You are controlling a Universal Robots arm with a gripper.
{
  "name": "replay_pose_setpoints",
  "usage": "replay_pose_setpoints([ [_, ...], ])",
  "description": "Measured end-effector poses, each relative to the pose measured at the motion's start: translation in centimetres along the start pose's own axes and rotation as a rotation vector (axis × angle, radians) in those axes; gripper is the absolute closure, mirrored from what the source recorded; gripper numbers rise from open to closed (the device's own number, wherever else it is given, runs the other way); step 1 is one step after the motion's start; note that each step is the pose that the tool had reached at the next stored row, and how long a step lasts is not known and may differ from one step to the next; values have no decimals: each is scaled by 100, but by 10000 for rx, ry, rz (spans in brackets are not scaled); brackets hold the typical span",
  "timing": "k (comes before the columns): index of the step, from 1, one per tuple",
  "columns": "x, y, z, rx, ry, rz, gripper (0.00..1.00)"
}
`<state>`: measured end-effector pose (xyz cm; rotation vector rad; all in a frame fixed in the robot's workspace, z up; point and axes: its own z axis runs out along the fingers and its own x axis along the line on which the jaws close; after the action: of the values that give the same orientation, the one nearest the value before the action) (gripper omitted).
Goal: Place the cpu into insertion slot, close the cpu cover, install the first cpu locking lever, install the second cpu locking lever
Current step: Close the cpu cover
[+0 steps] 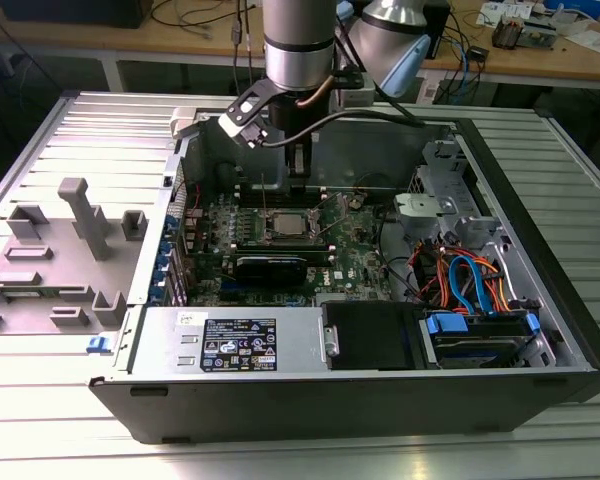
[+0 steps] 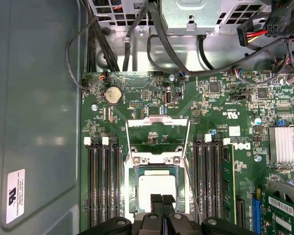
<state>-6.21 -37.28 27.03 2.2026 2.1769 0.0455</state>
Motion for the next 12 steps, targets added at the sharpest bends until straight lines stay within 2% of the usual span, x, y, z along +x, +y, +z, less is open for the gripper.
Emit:
replay_pose_setpoints([
  [7,3,200,11,32,0,0,89],
  [9,5,295,16,70,0,0,89],
  [12,6,369,20,99,-1,-1,89],
])
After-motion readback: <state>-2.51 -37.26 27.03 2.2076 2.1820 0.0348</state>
